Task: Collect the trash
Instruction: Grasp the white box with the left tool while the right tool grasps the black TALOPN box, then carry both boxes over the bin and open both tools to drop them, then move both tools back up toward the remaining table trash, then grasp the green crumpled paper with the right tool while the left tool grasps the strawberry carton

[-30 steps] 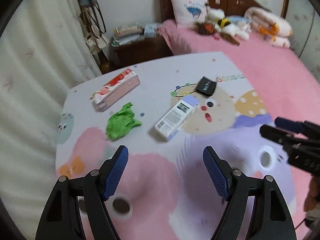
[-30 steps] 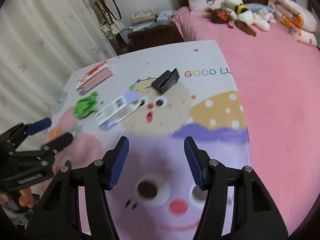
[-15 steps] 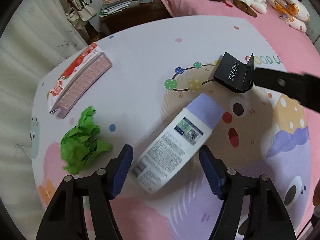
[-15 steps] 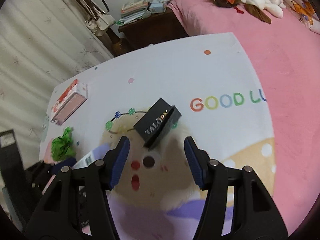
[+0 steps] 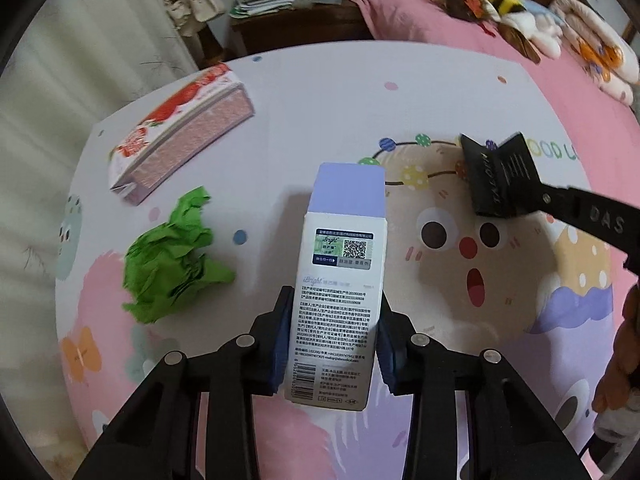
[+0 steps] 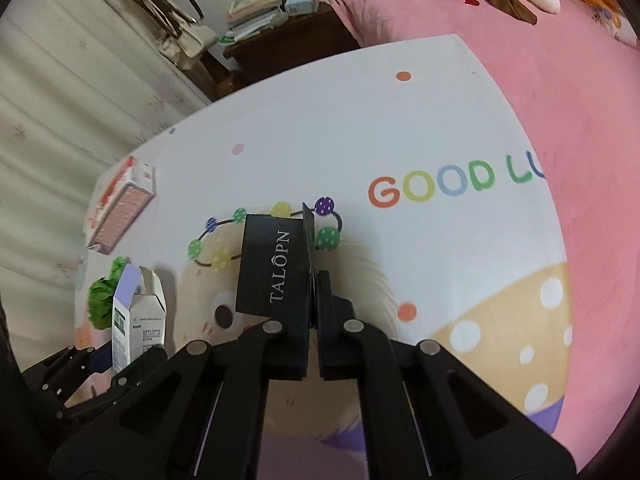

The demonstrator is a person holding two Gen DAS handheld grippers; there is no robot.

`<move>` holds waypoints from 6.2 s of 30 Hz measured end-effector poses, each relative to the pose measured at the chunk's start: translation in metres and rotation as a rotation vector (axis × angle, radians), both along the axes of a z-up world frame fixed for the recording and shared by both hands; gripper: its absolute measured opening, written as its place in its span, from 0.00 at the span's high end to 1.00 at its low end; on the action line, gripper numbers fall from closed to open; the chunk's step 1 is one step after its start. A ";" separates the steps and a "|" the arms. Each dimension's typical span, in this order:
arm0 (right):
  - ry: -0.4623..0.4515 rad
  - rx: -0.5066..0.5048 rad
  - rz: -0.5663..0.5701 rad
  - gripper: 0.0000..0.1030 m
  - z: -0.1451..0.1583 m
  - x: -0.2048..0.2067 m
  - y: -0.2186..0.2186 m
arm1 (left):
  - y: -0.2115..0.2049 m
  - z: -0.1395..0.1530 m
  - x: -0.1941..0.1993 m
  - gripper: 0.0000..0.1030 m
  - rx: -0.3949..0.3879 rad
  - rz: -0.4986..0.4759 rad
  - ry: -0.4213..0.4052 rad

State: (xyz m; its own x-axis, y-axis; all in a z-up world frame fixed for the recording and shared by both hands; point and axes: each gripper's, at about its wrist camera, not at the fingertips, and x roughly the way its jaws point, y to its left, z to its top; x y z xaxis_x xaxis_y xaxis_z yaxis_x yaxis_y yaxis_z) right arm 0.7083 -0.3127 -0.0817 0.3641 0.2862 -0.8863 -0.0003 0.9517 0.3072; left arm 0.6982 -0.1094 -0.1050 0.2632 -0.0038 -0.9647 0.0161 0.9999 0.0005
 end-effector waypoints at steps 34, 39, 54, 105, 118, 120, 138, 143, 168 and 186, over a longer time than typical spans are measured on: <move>-0.154 0.005 0.032 0.99 0.119 -0.396 0.108 | 0.154 0.152 -0.392 0.65 -0.155 -0.038 -0.234; -0.151 -0.018 0.001 0.99 0.117 -0.455 0.132 | 0.186 0.149 -0.454 0.65 -0.165 -0.075 -0.235; 0.019 -0.118 0.027 0.99 0.064 -0.534 0.169 | 0.214 0.099 -0.553 0.65 -0.191 -0.133 -0.102; 0.310 -0.098 -0.003 0.50 -0.307 -0.569 0.110 | 0.114 -0.253 -0.571 0.18 -0.097 -0.011 0.154; 0.258 -0.082 0.015 0.42 -0.164 -0.581 0.122 | 0.143 -0.093 -0.586 0.18 -0.100 0.009 0.032; 0.244 -0.090 0.034 0.42 -0.137 -0.584 0.127 | 0.149 -0.060 -0.587 0.17 -0.108 0.005 0.000; -0.100 -0.153 0.084 0.41 0.102 -0.562 0.178 | 0.229 0.182 -0.569 0.10 -0.130 -0.031 -0.315; -0.197 -0.139 0.066 0.40 0.151 -0.544 0.185 | 0.253 0.224 -0.551 0.10 -0.148 -0.039 -0.366; -0.310 -0.117 0.220 0.36 0.192 -0.337 0.232 | 0.279 0.266 -0.402 0.10 -0.049 0.050 -0.387; -0.049 -0.052 0.405 0.35 0.021 -0.034 0.260 | 0.248 0.147 -0.162 0.10 0.022 0.355 -0.155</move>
State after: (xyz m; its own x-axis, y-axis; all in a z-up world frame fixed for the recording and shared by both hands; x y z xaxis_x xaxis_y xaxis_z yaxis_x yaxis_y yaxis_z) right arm 0.6747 -0.0524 -0.0606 0.2732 0.3700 -0.8879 -0.3917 0.8859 0.2486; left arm 0.5363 0.1386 0.0423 0.3871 0.1342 -0.9122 -0.3329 0.9430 -0.0026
